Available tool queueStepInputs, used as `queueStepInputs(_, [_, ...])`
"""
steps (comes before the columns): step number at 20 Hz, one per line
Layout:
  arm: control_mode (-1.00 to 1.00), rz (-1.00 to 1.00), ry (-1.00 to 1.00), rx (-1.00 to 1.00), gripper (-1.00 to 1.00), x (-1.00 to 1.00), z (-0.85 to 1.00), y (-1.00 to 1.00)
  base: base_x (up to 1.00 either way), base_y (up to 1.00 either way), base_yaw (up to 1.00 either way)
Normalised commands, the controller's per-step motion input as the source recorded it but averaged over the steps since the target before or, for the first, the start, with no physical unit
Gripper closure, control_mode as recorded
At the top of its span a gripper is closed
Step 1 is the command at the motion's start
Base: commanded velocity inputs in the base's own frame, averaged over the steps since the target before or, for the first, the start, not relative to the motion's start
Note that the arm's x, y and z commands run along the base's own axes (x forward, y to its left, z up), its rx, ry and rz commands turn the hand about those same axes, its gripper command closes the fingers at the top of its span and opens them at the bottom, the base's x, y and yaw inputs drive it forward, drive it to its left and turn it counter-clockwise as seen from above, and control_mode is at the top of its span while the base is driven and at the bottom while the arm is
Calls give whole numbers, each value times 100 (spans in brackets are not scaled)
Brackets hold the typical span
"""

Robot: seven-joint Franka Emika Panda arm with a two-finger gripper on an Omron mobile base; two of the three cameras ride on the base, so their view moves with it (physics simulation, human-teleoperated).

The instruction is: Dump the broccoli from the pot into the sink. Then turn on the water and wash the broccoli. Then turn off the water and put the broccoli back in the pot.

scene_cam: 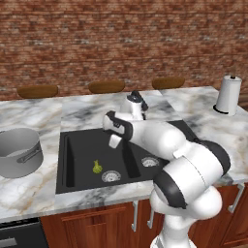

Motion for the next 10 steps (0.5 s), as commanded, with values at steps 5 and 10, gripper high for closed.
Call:
queueStepInputs(5, [-100, 8, 34, 0, -100, 25, 66, 26, 0, 0, 0])
queueStepInputs(10, [-100, 10, 15, -2, -100, 32, 24, 29, 0, 0, 0])
